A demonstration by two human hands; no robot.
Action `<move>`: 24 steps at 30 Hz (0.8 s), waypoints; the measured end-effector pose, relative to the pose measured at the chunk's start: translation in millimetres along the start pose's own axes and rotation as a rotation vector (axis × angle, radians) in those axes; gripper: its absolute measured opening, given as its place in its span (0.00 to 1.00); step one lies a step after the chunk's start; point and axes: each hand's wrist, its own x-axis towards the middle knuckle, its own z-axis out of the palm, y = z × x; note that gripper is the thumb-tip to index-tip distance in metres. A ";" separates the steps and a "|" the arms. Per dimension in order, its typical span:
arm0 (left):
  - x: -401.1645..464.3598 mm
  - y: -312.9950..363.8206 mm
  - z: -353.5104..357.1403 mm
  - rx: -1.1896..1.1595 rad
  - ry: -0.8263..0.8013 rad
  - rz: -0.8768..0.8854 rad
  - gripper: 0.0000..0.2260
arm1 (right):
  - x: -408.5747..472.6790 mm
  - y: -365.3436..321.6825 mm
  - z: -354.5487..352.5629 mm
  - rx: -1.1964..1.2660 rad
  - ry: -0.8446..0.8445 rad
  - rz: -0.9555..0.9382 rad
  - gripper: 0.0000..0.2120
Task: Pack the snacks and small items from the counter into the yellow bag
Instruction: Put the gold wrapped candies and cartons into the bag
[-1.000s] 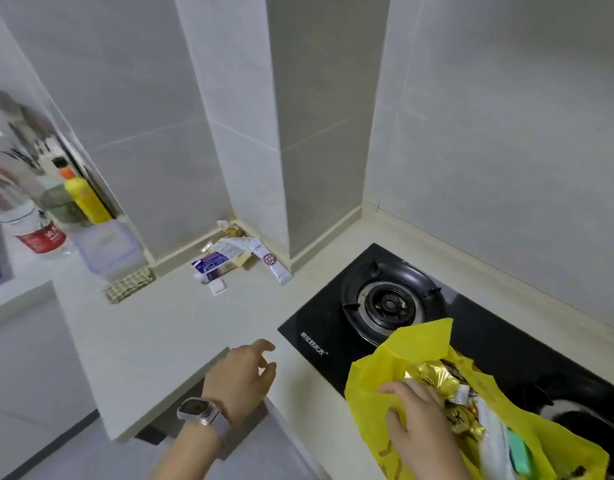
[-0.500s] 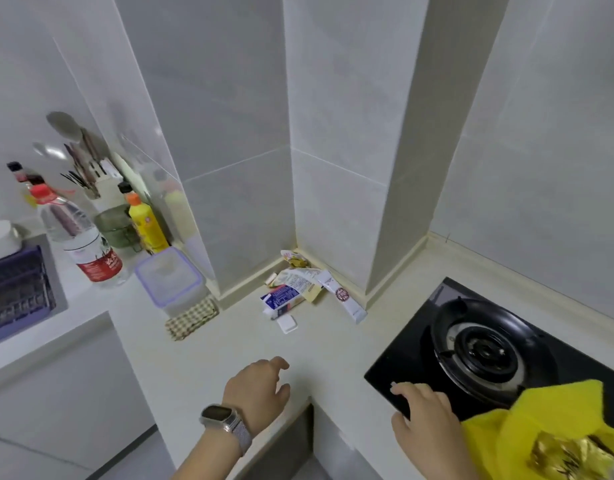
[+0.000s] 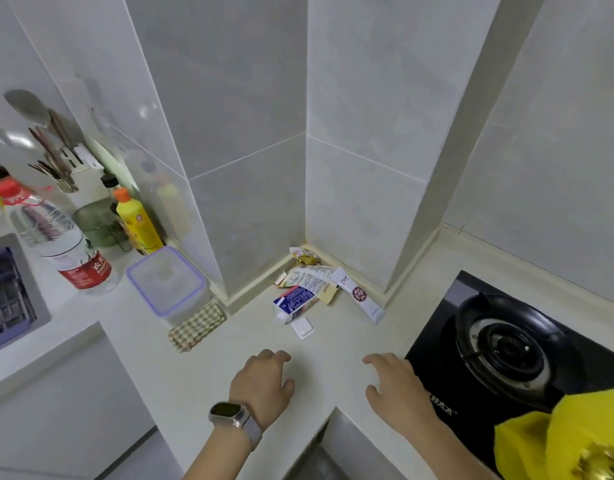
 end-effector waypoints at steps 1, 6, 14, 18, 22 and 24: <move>4.4 0.7 0.4 -0.002 -0.007 -0.006 0.20 | 8.4 0.3 -0.3 -0.010 -0.004 -0.002 0.23; 25.4 4.0 -1.9 -0.018 -0.027 -0.054 0.21 | 61.2 3.9 -3.5 -0.060 -0.005 -0.016 0.25; 52.3 -5.6 0.7 -0.064 -0.005 -0.152 0.21 | 146.6 5.4 -3.0 -0.223 0.101 -0.034 0.25; 58.7 -15.5 3.4 -0.115 0.014 -0.186 0.20 | 174.3 3.8 4.2 -0.325 0.090 -0.009 0.24; 60.6 -23.7 7.5 -0.155 0.002 -0.227 0.20 | 190.7 4.8 15.0 -0.445 0.085 0.021 0.20; 61.6 -25.5 9.9 -0.165 -0.006 -0.234 0.20 | 198.6 8.1 23.2 -0.472 0.080 -0.008 0.22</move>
